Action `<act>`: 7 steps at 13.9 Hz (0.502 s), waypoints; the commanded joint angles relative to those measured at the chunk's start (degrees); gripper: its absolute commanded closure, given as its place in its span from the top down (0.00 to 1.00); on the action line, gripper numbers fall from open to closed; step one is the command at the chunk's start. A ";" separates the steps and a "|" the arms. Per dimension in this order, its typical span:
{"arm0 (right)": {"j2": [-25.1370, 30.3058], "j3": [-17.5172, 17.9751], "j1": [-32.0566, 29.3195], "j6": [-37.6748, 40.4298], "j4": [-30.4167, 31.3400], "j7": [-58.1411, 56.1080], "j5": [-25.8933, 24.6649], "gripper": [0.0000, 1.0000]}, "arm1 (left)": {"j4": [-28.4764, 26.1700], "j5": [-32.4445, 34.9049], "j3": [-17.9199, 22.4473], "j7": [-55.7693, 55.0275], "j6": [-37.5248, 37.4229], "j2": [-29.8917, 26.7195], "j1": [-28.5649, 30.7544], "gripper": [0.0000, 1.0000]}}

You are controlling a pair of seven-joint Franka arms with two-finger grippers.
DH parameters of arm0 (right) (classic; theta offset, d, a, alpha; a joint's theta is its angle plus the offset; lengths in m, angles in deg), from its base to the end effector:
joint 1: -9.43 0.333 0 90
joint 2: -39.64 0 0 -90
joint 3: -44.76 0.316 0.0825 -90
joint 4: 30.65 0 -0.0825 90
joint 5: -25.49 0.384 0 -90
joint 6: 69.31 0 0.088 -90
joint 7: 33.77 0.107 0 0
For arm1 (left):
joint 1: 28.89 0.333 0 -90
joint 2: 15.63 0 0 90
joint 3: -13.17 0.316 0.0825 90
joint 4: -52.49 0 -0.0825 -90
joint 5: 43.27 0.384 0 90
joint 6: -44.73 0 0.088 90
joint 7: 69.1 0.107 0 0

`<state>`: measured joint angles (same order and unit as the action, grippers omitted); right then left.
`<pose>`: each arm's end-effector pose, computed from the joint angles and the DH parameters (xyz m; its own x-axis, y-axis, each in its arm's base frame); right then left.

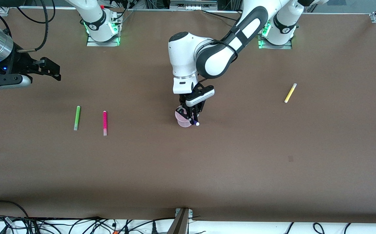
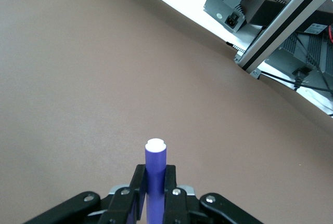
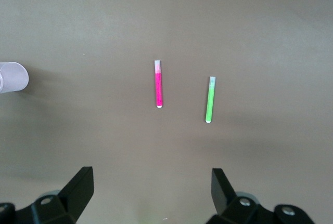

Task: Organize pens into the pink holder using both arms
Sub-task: 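Lower the blue marker into the pink cup and open the left gripper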

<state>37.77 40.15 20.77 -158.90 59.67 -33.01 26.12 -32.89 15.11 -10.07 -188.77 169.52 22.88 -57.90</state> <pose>0.5586 0.0678 0.6031 0.9936 0.1039 -0.0454 0.1036 -0.9946 -0.0078 0.5112 -0.5174 0.3146 0.6034 0.6011 0.5241 0.5719 -0.7842 0.2409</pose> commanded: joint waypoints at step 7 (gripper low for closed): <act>-0.51 0.03 -0.45 1.35 -1.55 -0.84 0.52 1.00 | 1.80 2.70 0.39 -0.83 -5.43 3.33 -2.72 0.00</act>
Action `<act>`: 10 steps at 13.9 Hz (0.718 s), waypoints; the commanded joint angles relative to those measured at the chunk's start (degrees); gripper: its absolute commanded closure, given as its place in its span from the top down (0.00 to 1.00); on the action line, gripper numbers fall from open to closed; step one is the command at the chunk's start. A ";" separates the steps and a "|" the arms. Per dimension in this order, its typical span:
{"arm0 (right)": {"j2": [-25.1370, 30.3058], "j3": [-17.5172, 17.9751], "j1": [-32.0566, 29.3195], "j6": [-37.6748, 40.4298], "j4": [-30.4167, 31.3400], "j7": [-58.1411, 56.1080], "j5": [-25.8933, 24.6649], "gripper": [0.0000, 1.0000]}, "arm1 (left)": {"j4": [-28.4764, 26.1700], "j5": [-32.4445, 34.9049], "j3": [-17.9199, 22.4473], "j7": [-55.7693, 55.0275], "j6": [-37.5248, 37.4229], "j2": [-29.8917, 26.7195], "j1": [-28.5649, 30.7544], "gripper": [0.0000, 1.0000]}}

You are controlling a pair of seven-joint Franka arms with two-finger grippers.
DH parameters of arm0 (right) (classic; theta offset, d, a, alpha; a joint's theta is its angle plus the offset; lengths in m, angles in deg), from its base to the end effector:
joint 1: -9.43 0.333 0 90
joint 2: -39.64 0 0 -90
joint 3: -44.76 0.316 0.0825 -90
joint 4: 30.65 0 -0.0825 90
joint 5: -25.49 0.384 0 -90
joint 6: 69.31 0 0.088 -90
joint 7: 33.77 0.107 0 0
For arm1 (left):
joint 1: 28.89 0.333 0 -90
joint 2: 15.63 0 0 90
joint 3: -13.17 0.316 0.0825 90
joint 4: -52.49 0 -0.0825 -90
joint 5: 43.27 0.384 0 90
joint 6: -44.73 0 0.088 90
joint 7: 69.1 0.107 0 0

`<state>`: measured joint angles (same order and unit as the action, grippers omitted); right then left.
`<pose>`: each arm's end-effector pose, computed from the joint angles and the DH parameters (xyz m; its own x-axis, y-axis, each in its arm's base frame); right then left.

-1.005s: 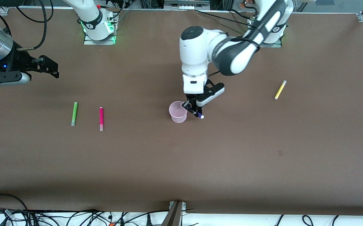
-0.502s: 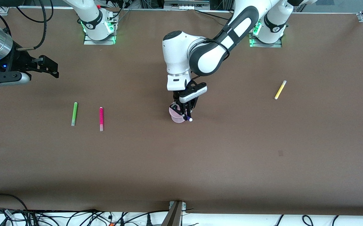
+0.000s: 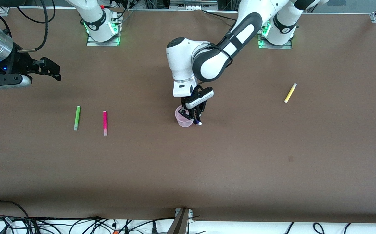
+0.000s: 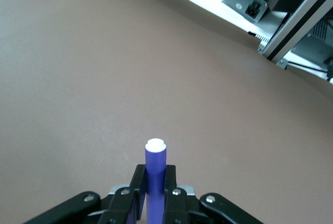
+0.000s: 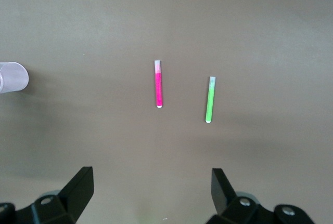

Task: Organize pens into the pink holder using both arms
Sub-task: 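Lower the blue marker into the pink cup and open the left gripper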

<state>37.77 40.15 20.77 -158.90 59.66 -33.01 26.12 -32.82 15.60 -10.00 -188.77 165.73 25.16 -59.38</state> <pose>0.5586 0.0678 0.6032 0.9936 0.1039 -0.0452 0.1036 -0.9946 -0.0078 0.4994 -0.5213 0.2834 0.6172 0.5646 0.5480 0.5855 -0.7949 0.1594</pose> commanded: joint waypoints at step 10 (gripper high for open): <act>-0.59 0.04 -0.53 1.34 -1.55 -0.67 0.43 1.00 | 2.17 2.04 0.40 -2.59 -1.65 0.87 -1.51 1.00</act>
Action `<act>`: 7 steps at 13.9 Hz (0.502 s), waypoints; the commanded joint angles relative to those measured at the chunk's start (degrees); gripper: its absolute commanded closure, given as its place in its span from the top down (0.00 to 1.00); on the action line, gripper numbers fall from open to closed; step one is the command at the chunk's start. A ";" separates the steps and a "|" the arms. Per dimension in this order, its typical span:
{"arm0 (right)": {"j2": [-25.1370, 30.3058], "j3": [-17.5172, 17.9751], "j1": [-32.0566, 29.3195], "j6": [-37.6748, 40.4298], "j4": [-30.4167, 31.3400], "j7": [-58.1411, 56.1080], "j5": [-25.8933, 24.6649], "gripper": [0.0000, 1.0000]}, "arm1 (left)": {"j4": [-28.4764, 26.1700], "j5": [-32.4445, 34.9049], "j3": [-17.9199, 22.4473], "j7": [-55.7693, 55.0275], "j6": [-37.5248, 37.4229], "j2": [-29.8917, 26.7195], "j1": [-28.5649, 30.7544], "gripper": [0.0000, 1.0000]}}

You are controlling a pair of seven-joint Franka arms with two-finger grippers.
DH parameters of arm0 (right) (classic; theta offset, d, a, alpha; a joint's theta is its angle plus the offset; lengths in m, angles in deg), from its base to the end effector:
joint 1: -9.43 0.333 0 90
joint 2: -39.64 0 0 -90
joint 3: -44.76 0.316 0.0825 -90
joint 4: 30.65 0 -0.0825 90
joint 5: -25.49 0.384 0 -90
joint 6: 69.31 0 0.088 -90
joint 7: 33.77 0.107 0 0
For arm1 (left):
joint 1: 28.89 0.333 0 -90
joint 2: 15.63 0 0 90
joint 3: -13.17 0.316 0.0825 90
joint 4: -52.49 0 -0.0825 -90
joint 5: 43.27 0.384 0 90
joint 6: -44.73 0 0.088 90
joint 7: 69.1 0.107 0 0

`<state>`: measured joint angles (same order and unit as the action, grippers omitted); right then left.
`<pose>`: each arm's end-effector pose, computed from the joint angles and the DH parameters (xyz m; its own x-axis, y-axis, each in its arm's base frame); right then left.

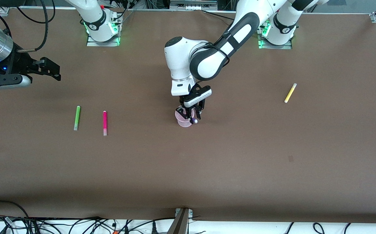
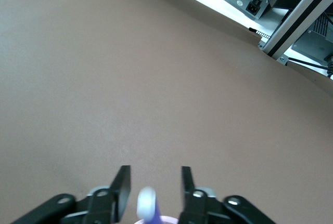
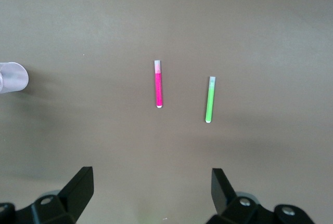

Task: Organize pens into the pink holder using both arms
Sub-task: 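Lower the blue marker into the pink cup and open the left gripper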

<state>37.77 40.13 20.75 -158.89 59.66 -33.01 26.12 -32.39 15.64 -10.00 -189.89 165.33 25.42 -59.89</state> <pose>0.5586 0.0675 0.6032 0.9936 0.1032 -0.0454 0.1030 -0.9947 -0.0078 0.4966 -0.5255 0.2832 0.6073 0.5763 0.5469 0.5946 -0.7862 0.1682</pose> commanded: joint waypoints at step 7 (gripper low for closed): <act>-5.06 0.15 -0.08 1.42 -1.46 -0.58 -2.20 1.00 | 1.30 -6.22 -0.30 10.18 -1.34 -6.23 6.98 1.00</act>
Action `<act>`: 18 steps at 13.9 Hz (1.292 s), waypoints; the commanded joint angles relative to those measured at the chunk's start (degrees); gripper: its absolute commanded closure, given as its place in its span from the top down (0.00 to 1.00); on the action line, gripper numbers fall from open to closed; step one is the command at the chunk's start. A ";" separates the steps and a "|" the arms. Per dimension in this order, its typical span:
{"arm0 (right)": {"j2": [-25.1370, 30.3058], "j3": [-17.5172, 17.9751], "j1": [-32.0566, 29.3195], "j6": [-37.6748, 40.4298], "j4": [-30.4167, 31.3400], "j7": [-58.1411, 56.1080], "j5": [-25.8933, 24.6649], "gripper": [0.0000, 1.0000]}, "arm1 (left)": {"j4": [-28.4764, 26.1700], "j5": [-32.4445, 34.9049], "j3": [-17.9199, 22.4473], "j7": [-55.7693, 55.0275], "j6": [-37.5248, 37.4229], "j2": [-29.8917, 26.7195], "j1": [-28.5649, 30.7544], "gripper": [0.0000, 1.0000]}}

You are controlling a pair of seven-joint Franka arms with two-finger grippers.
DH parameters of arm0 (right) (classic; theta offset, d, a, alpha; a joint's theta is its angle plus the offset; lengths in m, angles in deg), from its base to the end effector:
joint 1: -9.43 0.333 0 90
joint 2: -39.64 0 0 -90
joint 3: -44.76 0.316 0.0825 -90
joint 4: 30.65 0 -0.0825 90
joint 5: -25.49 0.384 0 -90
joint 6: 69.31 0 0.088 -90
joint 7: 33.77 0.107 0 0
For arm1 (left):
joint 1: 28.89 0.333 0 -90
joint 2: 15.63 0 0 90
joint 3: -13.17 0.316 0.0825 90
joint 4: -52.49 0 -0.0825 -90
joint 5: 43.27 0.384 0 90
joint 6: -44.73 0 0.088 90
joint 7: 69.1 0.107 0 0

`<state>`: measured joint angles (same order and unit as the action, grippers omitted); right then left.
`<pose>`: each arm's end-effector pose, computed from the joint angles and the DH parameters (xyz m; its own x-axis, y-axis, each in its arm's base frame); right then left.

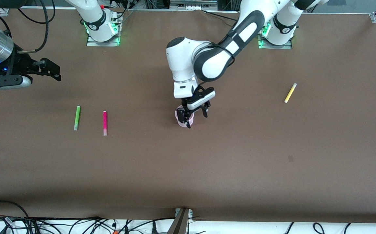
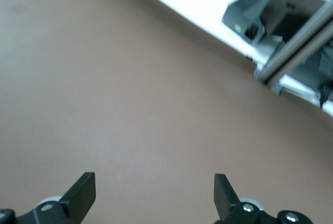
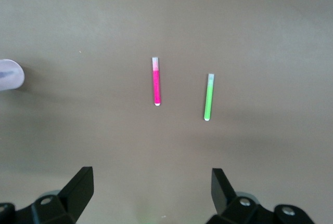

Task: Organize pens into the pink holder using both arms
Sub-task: 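Lower the blue marker into the pink cup and open the left gripper, then withdraw the left gripper while the right gripper reaches the pink marker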

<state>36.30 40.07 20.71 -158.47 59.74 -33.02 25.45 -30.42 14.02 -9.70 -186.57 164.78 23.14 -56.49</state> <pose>0.5646 0.0664 0.5874 0.9917 0.1011 -0.0794 0.1020 -0.9948 0.0065 0.5372 -0.4951 0.3247 0.5677 0.6112 0.5515 0.6245 -0.7562 0.1953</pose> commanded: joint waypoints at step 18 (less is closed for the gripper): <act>-8.51 0.74 0.58 -53.82 40.03 2.49 -0.57 1.00 | -3.64 -56.05 -0.60 107.59 -26.27 -21.98 41.82 1.00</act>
<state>29.28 40.75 21.11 -208.17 98.30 -31.89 24.69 -30.94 -39.80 -9.50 -86.42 138.79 2.59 -18.22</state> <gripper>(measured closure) 0.000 0.000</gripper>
